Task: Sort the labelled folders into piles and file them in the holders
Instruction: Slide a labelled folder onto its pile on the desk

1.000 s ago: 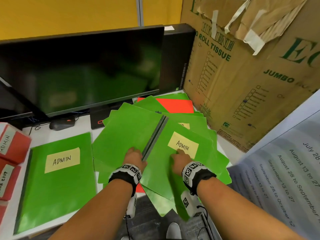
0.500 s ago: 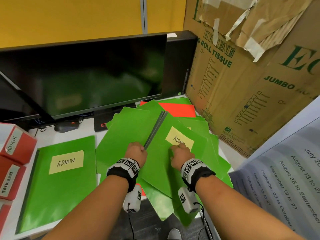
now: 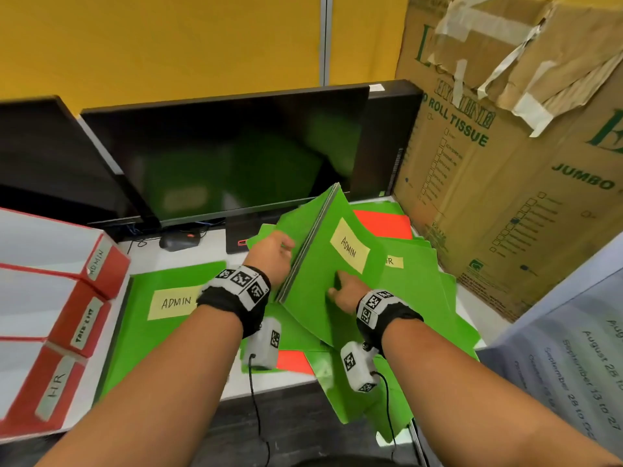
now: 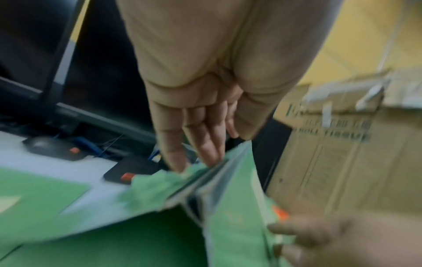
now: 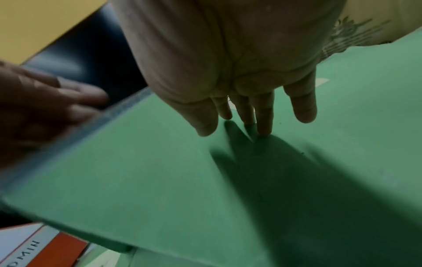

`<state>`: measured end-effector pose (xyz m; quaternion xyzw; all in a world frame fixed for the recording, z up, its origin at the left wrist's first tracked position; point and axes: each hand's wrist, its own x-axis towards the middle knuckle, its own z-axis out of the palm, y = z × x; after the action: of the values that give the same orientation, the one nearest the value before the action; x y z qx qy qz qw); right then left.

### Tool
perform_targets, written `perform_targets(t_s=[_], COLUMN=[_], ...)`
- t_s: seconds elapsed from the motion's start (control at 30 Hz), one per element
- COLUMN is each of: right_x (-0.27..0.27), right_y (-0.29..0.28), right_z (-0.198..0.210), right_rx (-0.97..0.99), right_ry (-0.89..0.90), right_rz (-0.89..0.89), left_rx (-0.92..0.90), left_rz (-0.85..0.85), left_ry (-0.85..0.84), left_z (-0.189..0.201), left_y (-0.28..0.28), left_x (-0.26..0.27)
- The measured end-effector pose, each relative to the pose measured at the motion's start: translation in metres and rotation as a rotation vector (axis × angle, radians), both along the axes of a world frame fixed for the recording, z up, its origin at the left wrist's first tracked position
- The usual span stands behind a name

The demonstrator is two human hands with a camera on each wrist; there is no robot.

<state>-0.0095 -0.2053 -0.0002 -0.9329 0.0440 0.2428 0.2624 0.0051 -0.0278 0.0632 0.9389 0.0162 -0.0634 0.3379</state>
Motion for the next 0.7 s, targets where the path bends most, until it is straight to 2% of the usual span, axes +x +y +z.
perform_targets(t_s=[0.13,0.3,0.7], right_x=[-0.008,-0.018,-0.025], right_y=[0.003,0.000,-0.009], right_z=[-0.010,-0.020,-0.045], right_rx=[0.015,0.014,-0.120], right_ry=[0.064,0.138,0.104], right_rz=[0.032,0.059,0.174], left_rx=[0.086,0.179,0.292], left_rz=[-0.080,-0.178,-0.030], left_ry=[0.203,0.250,0.385], left_z=[-0.039,-0.074,-0.104], left_y=[0.003,0.002,0.017], left_x=[-0.020,-0.031,-0.028])
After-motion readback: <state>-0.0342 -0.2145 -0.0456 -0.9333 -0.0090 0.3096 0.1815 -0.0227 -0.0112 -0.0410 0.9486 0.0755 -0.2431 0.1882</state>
